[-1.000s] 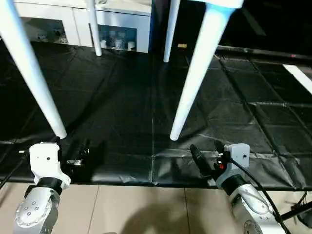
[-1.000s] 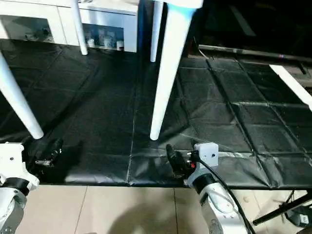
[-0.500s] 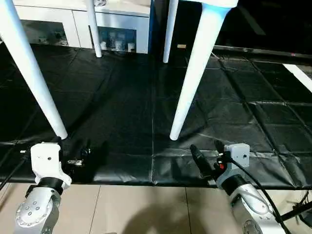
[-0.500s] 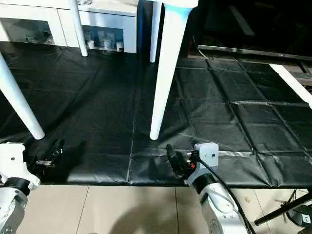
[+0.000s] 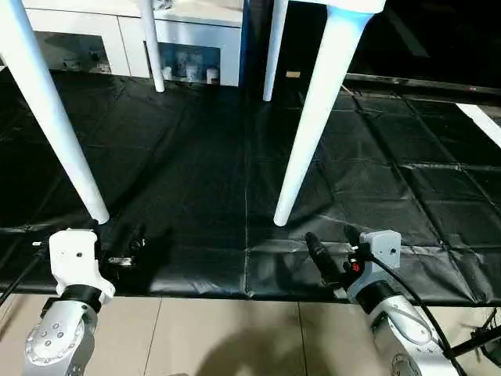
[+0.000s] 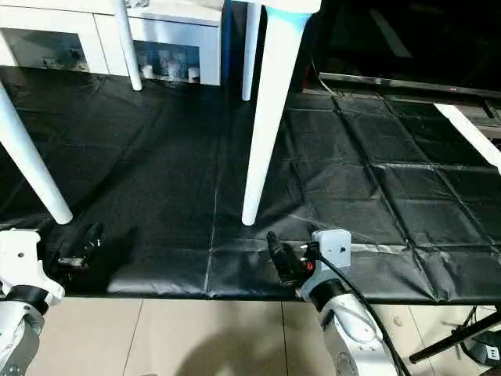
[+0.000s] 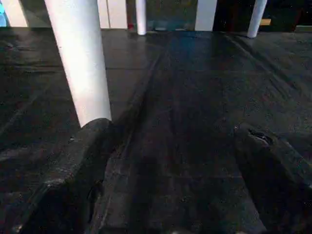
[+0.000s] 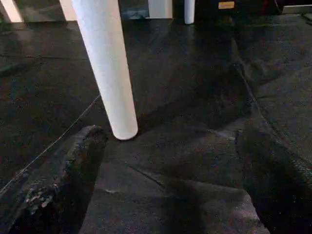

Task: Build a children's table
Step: Flip table

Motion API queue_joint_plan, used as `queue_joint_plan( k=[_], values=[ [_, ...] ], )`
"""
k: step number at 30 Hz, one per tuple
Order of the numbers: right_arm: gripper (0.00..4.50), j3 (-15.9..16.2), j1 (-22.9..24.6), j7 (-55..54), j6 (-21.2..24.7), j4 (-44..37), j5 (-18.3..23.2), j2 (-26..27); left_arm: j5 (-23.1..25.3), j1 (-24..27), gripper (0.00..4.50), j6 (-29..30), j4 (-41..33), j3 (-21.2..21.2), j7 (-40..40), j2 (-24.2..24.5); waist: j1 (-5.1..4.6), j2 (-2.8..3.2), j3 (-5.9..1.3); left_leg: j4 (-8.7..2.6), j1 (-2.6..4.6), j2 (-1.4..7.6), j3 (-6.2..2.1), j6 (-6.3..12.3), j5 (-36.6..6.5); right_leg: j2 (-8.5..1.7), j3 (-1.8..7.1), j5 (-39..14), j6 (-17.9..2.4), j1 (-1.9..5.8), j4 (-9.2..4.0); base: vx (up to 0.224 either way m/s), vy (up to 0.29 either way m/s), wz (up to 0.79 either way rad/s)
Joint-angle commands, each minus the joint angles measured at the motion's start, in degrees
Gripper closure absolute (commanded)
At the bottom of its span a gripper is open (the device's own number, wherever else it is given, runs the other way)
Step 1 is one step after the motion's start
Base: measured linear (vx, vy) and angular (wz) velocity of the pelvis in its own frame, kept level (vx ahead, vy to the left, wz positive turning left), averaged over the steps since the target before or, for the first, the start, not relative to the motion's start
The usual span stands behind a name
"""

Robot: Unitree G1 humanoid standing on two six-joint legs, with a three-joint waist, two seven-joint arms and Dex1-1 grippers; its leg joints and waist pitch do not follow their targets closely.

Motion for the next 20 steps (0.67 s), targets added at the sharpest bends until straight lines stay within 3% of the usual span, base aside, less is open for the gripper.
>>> queue_joint_plan(
  k=[1, 20],
  values=[
    [0.0, -0.65, 0.06, -0.34, -0.21, 0.18, -0.52, -0.24, 0.65, -0.26, 0.2, 0.45, -0.2, -0.56, 0.34, -0.19, -0.13, 1.43, -2.16, -4.59, -0.05, 1.3, -0.3, -0.89, -18.11, -3.62, 3.18, -14.51, -4.01, 1.72, -5.17, 0.0, 0.0, 0.0],
    [0.0, -0.65, 0.06, -0.34, -0.21, 0.18, -0.52, -0.24, 0.65, -0.26, 0.2, 0.45, -0.2, -0.56, 0.34, -0.19, -0.07, 1.4, -2.36, -4.44, -0.02, 1.31, -0.26, -0.72, -16.61, -3.58, 3.16, -11.8, -4.69, 1.91, -4.82, 0.0, 0.0, 0.0]
  ],
)
